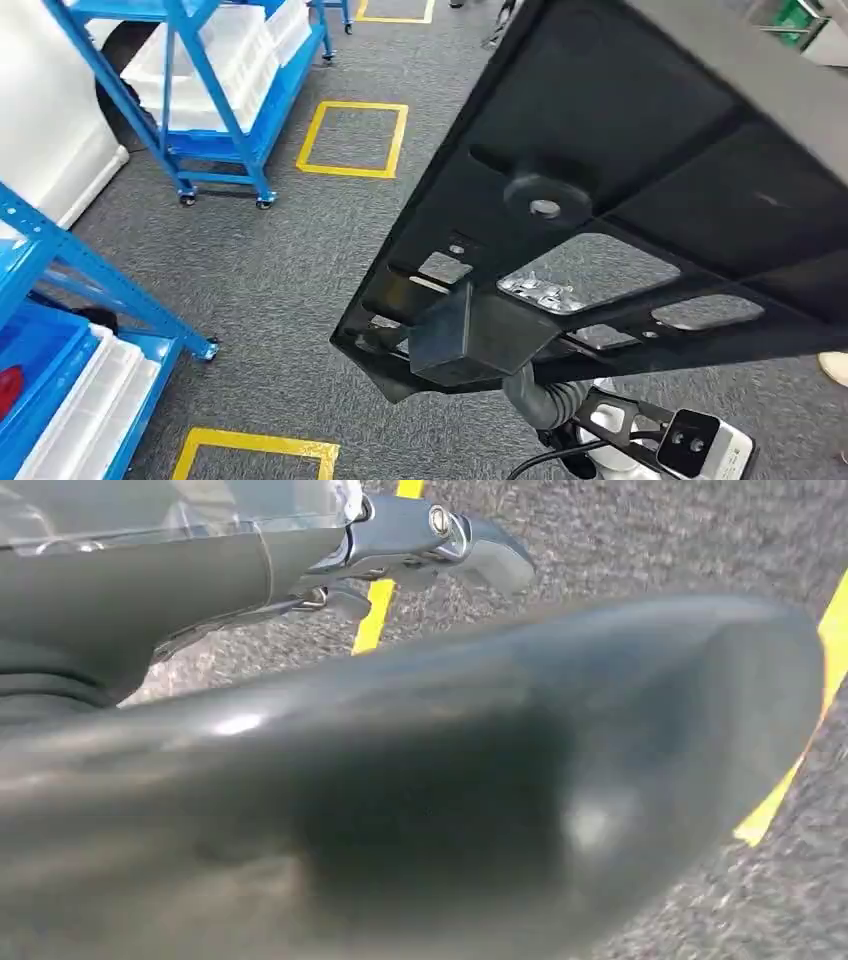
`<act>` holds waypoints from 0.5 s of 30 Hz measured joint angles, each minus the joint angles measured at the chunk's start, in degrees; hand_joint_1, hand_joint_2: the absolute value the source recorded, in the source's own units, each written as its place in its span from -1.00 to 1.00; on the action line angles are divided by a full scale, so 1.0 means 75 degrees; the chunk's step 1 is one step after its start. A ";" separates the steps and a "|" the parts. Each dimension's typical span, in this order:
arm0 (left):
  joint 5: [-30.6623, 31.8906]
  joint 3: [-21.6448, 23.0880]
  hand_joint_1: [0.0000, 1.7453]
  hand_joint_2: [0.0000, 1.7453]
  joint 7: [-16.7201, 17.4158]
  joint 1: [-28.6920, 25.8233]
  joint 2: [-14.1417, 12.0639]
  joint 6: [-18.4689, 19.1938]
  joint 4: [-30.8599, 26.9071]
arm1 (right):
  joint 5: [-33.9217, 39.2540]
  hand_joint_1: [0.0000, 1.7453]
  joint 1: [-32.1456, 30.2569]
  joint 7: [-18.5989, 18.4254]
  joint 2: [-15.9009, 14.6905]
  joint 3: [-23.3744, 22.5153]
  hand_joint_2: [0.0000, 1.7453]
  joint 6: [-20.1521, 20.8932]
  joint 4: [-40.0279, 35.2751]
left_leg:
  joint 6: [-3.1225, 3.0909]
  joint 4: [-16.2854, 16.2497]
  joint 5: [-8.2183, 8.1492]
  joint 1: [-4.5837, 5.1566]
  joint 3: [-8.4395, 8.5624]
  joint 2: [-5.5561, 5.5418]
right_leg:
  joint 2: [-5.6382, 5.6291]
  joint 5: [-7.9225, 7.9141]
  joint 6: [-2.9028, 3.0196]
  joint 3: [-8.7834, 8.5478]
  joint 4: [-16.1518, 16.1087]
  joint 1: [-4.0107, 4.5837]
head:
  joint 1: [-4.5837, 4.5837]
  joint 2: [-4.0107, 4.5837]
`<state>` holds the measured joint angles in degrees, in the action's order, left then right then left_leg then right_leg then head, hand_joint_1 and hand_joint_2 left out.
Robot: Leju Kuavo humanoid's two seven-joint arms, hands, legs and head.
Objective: Take the parts from the cabinet and place them on the table.
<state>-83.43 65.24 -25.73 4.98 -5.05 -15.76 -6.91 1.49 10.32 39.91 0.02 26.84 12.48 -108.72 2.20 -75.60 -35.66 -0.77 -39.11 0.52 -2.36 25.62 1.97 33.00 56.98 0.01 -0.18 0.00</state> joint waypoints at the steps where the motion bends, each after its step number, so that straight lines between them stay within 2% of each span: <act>1: 0.0000 0.0035 -1.00 -1.00 0.0003 0.0007 0.0006 0.0012 0.0000 | -0.0050 1.00 -0.0010 0.0000 0.0000 0.0038 1.00 -0.0062 0.0003 | -0.0009 0.0302 0.0258 -0.0001 0.0109 -0.0002 | -0.0088 0.0007 -0.0005 -0.0005 0.0014 -0.0002 | 0.0003 0.0000; 2: 0.0000 0.0067 -1.00 -1.00 0.0009 0.0022 0.0009 0.0018 0.0000 | -0.0111 1.00 -0.0010 -0.0003 0.0003 0.0082 1.00 -0.0117 0.0003 | -0.0024 0.1037 0.0711 -0.0005 0.0415 -0.0044 | -0.0207 0.0019 -0.0022 -0.0017 0.0035 -0.0007 | 0.0006 0.0000; 3: 0.0000 0.0081 -1.00 -1.00 0.0009 0.0033 0.0009 0.0018 0.0000 | -0.0117 1.00 -0.0008 0.0000 0.0000 0.0105 1.00 -0.0146 0.0003 | -0.0044 0.1807 0.1107 -0.0018 0.0760 -0.0188 | -0.0301 0.0035 -0.0045 -0.0030 0.0059 -0.0015 | 0.0009 0.0000; 4: 0.0000 0.0081 -1.00 -1.00 0.0000 0.0039 0.0009 0.0032 0.0000 | -0.0117 1.00 -0.0004 0.0000 0.0000 0.0140 1.00 -0.0176 0.0003 | -0.0078 0.2255 0.1163 -0.0055 0.0952 -0.0561 | -0.0371 0.0050 -0.0077 -0.0008 0.0081 -0.0016 | 0.0003 0.0003; 5: -0.0003 0.0081 -1.00 -1.00 -0.0038 0.0041 0.0017 0.0096 0.0000 | -0.0111 1.00 0.0006 -0.0006 0.0000 0.0166 1.00 -0.0190 0.0006 | -0.0085 0.2442 0.1118 -0.0065 0.1013 -0.0601 | -0.0476 0.0054 -0.0116 0.0054 0.0151 0.0016 | 0.0003 0.0000; 8: -0.0006 0.0084 -1.00 -1.00 -0.0079 0.0061 0.0029 0.0210 0.0000 | -0.0026 1.00 0.0006 -0.0003 -0.0003 0.0198 1.00 -0.0167 0.0006 | -0.0196 0.2386 0.1136 0.0010 0.0994 -0.0426 | -0.0667 -0.0021 -0.0263 0.0125 0.0091 -0.0051 | 0.0009 0.0000; 9: -0.0006 0.0084 -1.00 -1.00 -0.0090 0.0079 0.0070 0.0230 0.0000 | 0.0002 1.00 0.0017 0.0000 -0.0006 0.0198 1.00 -0.0149 0.0003 | -0.0281 0.2485 0.1192 -0.0071 0.1010 -0.0321 | -0.0668 0.0015 -0.0302 0.0140 0.0133 -0.0032 | 0.0009 0.0000; 10: -0.0009 0.0084 -1.00 -1.00 -0.0090 0.0100 0.0070 0.0230 0.0000 | 0.0026 1.00 0.0043 0.0000 -0.0012 0.0198 1.00 -0.0099 0.0000 | -0.0329 0.2515 0.1213 -0.0048 0.1023 -0.0246 | -0.0177 0.0175 -0.0317 0.0230 0.0343 0.0002 | -0.0018 0.0000; 11: -0.0009 0.0084 -1.00 -1.00 -0.0076 0.0094 0.0073 0.0222 0.0000 | 0.0041 1.00 0.0090 0.0000 -0.0015 0.0198 1.00 -0.0050 0.0003 | -0.0363 0.2520 0.1220 -0.0028 0.1021 -0.0166 | 0.0084 0.0453 -0.0340 0.0450 0.0783 0.0001 | -0.0067 0.0000; 12: -0.0009 0.0084 -1.00 -1.00 -0.0052 0.0079 0.0073 0.0222 0.0000 | 0.0049 1.00 0.0113 0.0000 -0.0015 0.0198 1.00 -0.0024 0.0006 | -0.0372 0.2520 0.1214 -0.0008 0.1019 -0.0097 | 0.0176 0.0682 -0.0359 0.0662 0.1226 -0.0011 | -0.0064 0.0000; 13: -0.0009 0.0084 -1.00 -1.00 0.0000 0.0048 0.0079 0.0201 0.0000 | 0.0052 1.00 0.0113 0.0000 -0.0020 0.0195 1.00 -0.0015 0.0012 | -0.0387 0.2518 0.1204 0.0015 0.1018 0.0038 | 0.0230 0.1032 -0.0381 0.1066 0.2078 -0.0036 | -0.0070 0.0000; 14: -0.0009 0.0084 -1.00 -1.00 0.0012 0.0037 0.0079 0.0181 0.0000 | 0.0052 1.00 0.0112 0.0000 -0.0032 0.0195 1.00 -0.0015 0.0029 | -0.0395 0.2515 0.1199 0.0024 0.1016 0.0135 | 0.0236 0.1141 -0.0394 0.1287 0.2527 -0.0051 | -0.0067 0.0000; 15: -0.0009 0.0084 -1.00 -1.00 0.0038 0.0042 0.0079 0.0172 0.0000 | 0.0049 1.00 0.0113 0.0000 -0.0050 0.0193 1.00 -0.0015 0.0061 | -0.0399 0.2515 0.1194 0.0029 0.1019 0.0218 | 0.0243 0.1063 -0.0397 0.1314 0.2572 -0.0058 | -0.0067 0.0000</act>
<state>-83.49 65.88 -25.44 5.30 -4.46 -14.47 -6.91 1.86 11.18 39.91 -0.35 28.28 12.37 -108.26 -0.79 -56.74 -26.70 -0.55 -31.47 2.15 -0.54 33.59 -1.01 42.85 76.28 -0.42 -0.68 0.00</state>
